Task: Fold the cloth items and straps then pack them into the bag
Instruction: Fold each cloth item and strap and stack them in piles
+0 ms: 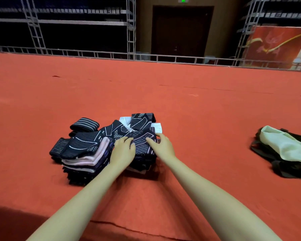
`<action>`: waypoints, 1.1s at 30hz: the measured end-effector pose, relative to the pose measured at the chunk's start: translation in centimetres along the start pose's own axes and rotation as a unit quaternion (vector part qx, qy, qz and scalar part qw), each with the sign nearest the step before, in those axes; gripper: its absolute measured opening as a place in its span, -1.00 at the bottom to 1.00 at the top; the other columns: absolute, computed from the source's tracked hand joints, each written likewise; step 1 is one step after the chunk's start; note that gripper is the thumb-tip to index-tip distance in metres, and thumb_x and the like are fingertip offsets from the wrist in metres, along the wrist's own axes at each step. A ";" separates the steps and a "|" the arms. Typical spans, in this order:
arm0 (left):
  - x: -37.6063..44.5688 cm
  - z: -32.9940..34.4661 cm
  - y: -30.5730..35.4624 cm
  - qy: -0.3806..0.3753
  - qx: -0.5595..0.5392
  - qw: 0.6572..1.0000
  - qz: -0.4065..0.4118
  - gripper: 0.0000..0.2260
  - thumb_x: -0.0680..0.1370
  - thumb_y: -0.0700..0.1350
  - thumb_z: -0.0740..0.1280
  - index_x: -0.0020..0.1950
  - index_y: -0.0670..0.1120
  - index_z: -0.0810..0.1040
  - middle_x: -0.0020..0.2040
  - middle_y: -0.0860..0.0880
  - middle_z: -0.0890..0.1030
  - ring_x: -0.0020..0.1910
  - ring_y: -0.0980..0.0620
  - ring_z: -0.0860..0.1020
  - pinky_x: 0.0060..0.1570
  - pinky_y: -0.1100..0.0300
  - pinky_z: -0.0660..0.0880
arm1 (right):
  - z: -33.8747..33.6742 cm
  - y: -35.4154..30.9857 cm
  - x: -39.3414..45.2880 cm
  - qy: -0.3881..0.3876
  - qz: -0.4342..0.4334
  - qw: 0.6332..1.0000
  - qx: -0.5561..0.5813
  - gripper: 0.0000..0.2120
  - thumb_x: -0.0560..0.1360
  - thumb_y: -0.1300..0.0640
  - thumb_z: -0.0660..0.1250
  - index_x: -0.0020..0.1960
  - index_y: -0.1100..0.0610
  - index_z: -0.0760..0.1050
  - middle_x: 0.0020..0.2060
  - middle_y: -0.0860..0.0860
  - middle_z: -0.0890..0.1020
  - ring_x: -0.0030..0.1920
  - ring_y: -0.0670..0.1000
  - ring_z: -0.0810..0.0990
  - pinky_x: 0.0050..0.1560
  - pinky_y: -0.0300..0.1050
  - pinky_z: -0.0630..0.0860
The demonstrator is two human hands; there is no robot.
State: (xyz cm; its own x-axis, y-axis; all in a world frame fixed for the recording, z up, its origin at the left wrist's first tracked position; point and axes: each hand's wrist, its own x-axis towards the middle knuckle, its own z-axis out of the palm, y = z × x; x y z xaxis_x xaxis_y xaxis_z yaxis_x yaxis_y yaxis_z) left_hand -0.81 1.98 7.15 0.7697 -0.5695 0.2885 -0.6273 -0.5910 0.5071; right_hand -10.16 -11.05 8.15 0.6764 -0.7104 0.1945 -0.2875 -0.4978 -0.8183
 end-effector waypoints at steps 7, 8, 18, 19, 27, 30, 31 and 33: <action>2.9 -1.7 0.3 0.001 -0.071 0.997 -0.021 -0.88 0.44 -0.13 0.35 -0.06 -0.08 0.62 -0.01 -0.05 0.60 0.10 -0.06 0.50 0.10 0.16 0.34 | -1.3 0.5 7.8 -0.056 0.184 0.956 0.224 -0.83 0.54 0.17 0.23 0.07 0.23 0.49 -0.32 0.05 0.52 -0.40 -0.03 0.43 -0.42 -0.24 0.37; 3.2 -1.9 0.8 -0.002 -0.084 0.996 -0.022 -0.85 0.45 -0.15 0.34 -0.02 -0.09 0.63 0.00 -0.04 0.61 0.08 -0.03 0.52 0.07 0.19 0.35 | -1.2 0.9 9.0 -0.063 0.181 0.959 0.209 -0.79 0.54 0.18 0.24 0.12 0.25 0.49 -0.31 0.05 0.53 -0.39 -0.03 0.44 -0.40 -0.24 0.39; 6.8 -0.4 0.7 -0.006 -0.187 0.979 -0.085 -0.77 0.54 -0.16 0.18 -0.12 0.12 0.57 -0.13 -0.07 0.64 -0.34 0.08 0.46 -0.33 0.24 0.33 | 4.9 4.6 17.3 -0.089 0.133 0.986 0.044 -0.79 0.55 0.14 0.28 -0.22 0.22 0.47 -0.39 0.10 0.51 -0.39 0.04 0.49 -0.38 -0.23 0.37; 7.0 -0.2 0.7 -0.012 -0.183 0.979 -0.086 -0.77 0.54 -0.15 0.18 -0.13 0.13 0.56 -0.12 -0.06 0.64 -0.32 0.08 0.47 -0.31 0.28 0.34 | 5.4 5.0 17.8 -0.105 0.111 0.988 0.001 -0.78 0.53 0.08 0.31 -0.14 0.25 0.53 -0.28 0.12 0.58 -0.25 0.10 0.56 -0.24 -0.17 0.38; 7.3 0.0 0.6 -0.017 -0.156 0.984 -0.086 -0.80 0.54 -0.15 0.20 -0.06 0.08 0.58 -0.09 0.02 0.63 -0.25 0.08 0.52 -0.30 0.35 0.32 | 5.9 3.9 18.2 -0.008 0.013 0.989 -0.149 -0.86 0.48 0.12 0.24 -0.15 0.16 0.54 -0.19 0.11 0.61 -0.12 0.19 0.56 -0.28 -0.12 0.30; 6.8 -0.9 1.6 0.013 -0.155 0.985 -0.069 -0.80 0.54 -0.16 0.21 0.07 0.00 0.58 -0.03 0.07 0.58 -0.17 0.14 0.49 -0.26 0.29 0.32 | 2.2 2.0 17.6 0.078 -0.021 0.973 -0.216 -0.81 0.51 0.13 0.20 -0.02 0.21 0.51 -0.02 0.17 0.58 -0.02 0.24 0.56 -0.18 -0.03 0.39; 6.6 -1.2 2.2 0.025 -0.165 0.984 -0.060 -0.79 0.54 -0.17 0.21 0.10 -0.03 0.57 0.03 0.05 0.57 -0.09 0.13 0.49 -0.18 0.27 0.33 | 0.6 1.5 17.2 0.103 -0.028 0.969 -0.224 -0.81 0.52 0.13 0.19 0.00 0.22 0.49 0.02 0.18 0.56 0.01 0.25 0.56 -0.14 0.00 0.41; 5.9 -2.1 3.8 0.054 -0.190 0.980 -0.028 -0.77 0.53 -0.20 0.21 0.14 -0.04 0.54 0.11 0.02 0.55 0.02 0.12 0.49 -0.04 0.24 0.37 | -2.8 0.9 16.5 0.155 -0.040 0.964 -0.211 -0.83 0.53 0.14 0.18 0.01 0.22 0.46 0.04 0.18 0.54 0.02 0.25 0.54 -0.12 0.03 0.40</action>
State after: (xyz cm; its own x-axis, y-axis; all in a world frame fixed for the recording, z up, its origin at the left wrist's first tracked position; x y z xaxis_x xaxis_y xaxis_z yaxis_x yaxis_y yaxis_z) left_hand 1.61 -2.48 12.46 0.8231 -0.4652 0.3255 -0.5097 -0.3526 0.7848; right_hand -1.19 -24.61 12.16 0.4911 -0.7435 0.4538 -0.5369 -0.6687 -0.5145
